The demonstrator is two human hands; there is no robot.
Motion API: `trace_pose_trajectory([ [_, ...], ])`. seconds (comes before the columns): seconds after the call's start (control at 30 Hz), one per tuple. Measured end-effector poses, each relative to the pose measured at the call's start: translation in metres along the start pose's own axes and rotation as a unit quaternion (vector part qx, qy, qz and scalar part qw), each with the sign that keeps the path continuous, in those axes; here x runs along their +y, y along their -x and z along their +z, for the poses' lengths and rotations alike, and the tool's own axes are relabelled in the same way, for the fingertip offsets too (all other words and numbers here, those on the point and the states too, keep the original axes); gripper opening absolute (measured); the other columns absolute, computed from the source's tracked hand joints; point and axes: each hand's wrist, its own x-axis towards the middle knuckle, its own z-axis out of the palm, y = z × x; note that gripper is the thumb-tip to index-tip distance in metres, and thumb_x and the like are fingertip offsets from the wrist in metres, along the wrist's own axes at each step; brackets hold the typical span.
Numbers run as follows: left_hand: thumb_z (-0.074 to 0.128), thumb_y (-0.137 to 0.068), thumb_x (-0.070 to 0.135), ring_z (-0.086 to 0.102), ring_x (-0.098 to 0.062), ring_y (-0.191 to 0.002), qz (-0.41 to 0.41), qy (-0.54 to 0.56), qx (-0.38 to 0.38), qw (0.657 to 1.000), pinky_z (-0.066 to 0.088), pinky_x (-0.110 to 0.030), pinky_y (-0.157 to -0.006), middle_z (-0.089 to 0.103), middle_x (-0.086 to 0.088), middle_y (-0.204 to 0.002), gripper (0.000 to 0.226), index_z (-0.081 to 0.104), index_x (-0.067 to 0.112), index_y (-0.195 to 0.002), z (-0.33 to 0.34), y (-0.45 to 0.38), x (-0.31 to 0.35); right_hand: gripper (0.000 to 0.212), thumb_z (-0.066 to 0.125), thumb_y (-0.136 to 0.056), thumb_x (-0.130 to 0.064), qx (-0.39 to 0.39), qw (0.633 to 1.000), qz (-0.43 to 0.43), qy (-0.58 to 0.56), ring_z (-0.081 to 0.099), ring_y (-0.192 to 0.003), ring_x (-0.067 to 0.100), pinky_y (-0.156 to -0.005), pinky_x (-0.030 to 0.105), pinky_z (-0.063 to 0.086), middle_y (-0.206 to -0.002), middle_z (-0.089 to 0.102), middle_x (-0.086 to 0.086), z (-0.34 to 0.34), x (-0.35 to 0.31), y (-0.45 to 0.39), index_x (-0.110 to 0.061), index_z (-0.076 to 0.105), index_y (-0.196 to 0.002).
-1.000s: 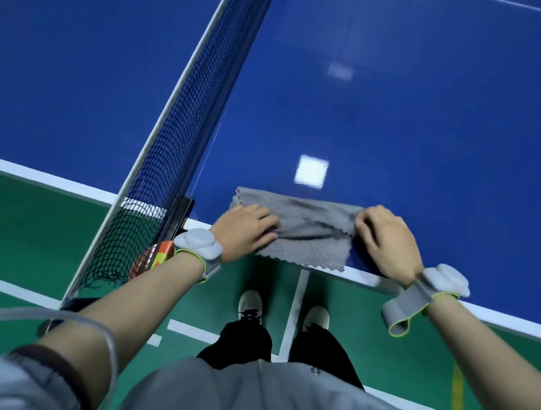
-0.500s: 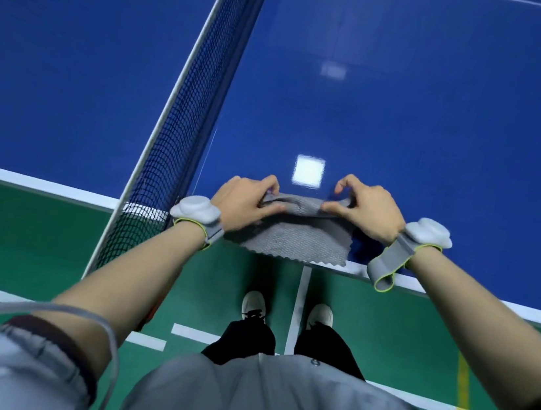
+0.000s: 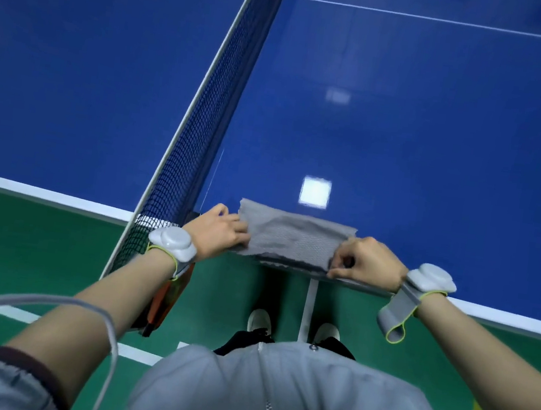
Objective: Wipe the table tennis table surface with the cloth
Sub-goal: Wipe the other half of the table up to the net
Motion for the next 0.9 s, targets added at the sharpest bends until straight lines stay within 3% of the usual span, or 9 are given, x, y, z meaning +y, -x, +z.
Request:
trace_pose_trajectory([
  [0.07,0.081,-0.056,0.016,0.053,-0.013,-0.063,0.001,-0.003,0.002,1.000,0.034,-0.029,-0.064,0.057,0.011,-0.071,0.030,0.064,0.030,-0.076,0.003,-0.001,0.002,0.018,0.069,-0.078,-0.048,-0.008,0.999,0.009,0.031,0.053,-0.071,0.003,-0.061,0.023,0.038,-0.079,0.063,-0.017,0.002,-0.003,0.003,-0.030,0.067,-0.078],
  [0.17,0.067,-0.071,0.038,0.052,-0.014,-0.068,-0.004,0.020,0.021,1.000,0.025,-0.031,-0.068,0.057,0.011,-0.074,0.015,0.060,0.028,-0.079,0.002,0.000,0.001,0.037,0.058,-0.075,-0.065,0.007,0.999,0.030,0.038,0.054,-0.070,0.004,-0.064,0.026,0.043,-0.077,0.063,-0.015,0.006,-0.005,0.004,-0.029,0.066,-0.078],
  [0.27,0.038,-0.081,0.059,0.049,-0.014,-0.077,-0.006,0.056,0.046,0.997,0.025,-0.033,-0.073,0.056,0.009,-0.082,0.040,0.058,0.026,-0.087,0.003,0.004,0.002,0.062,0.032,-0.075,-0.077,0.088,0.995,0.033,0.045,0.051,-0.073,0.007,-0.065,0.027,0.042,-0.076,0.059,-0.013,0.013,-0.015,-0.001,-0.026,0.067,-0.081],
  [0.33,0.030,-0.084,0.060,0.049,-0.016,-0.082,-0.046,0.121,0.064,0.989,0.027,-0.033,-0.076,0.054,0.006,-0.088,0.046,0.057,0.024,-0.095,0.000,-0.002,0.008,0.056,0.031,-0.084,-0.064,0.174,0.984,-0.002,0.045,0.056,-0.078,0.013,-0.064,0.026,0.041,-0.080,0.063,-0.008,0.023,-0.026,-0.013,-0.023,0.069,-0.085],
  [0.4,0.026,-0.088,0.052,0.051,-0.023,-0.088,-0.106,0.190,0.089,0.972,0.033,-0.036,-0.077,0.055,-0.002,-0.096,0.048,0.056,0.018,-0.106,-0.001,-0.020,0.023,0.035,0.044,-0.091,-0.042,0.221,0.973,-0.039,0.059,0.062,-0.088,0.022,-0.069,0.027,0.045,-0.095,0.068,0.001,0.034,-0.043,-0.032,-0.018,0.068,-0.102],
  [0.47,0.031,-0.092,0.038,0.053,-0.030,-0.097,-0.157,0.230,0.104,0.955,0.038,-0.039,-0.079,0.056,-0.009,-0.111,0.044,0.052,0.011,-0.118,0.001,-0.045,0.044,0.039,0.054,-0.091,-0.024,0.199,0.977,-0.045,0.063,0.059,-0.108,0.029,-0.089,0.034,0.046,-0.122,0.061,0.011,0.049,-0.054,-0.053,-0.009,0.056,-0.127],
  [0.57,0.036,-0.093,0.025,0.051,-0.028,-0.113,-0.223,0.258,0.129,0.931,0.038,-0.037,-0.092,0.051,-0.008,-0.132,0.043,0.046,0.010,-0.132,0.020,-0.056,0.067,0.057,0.036,-0.099,-0.035,0.133,0.990,-0.012,0.052,0.028,-0.140,0.024,-0.114,0.035,0.018,-0.153,0.028,0.009,0.061,-0.049,-0.060,-0.010,0.024,-0.148],
  [0.7,0.016,-0.094,0.045,0.016,-0.015,-0.143,-0.210,0.231,0.088,0.946,0.015,-0.046,-0.113,0.019,0.005,-0.155,0.058,0.019,0.023,-0.147,0.040,-0.042,0.061,0.071,0.008,-0.092,-0.059,0.095,0.990,-0.017,0.105,0.001,-0.143,0.009,-0.115,0.032,-0.001,-0.157,0.006,-0.005,0.064,-0.023,-0.049,-0.019,0.010,-0.151],
  [0.9,0.013,-0.079,0.071,-0.014,-0.013,-0.143,-0.282,0.259,0.052,0.922,-0.008,-0.045,-0.112,-0.011,0.008,-0.156,0.083,-0.001,0.028,-0.148,0.040,-0.041,0.047,0.068,0.010,-0.092,-0.059,0.094,0.988,0.003,0.123,-0.006,-0.142,0.007,-0.114,0.029,-0.008,-0.155,-0.005,-0.011,0.058,-0.015,-0.050,-0.025,0.005,-0.151],
])
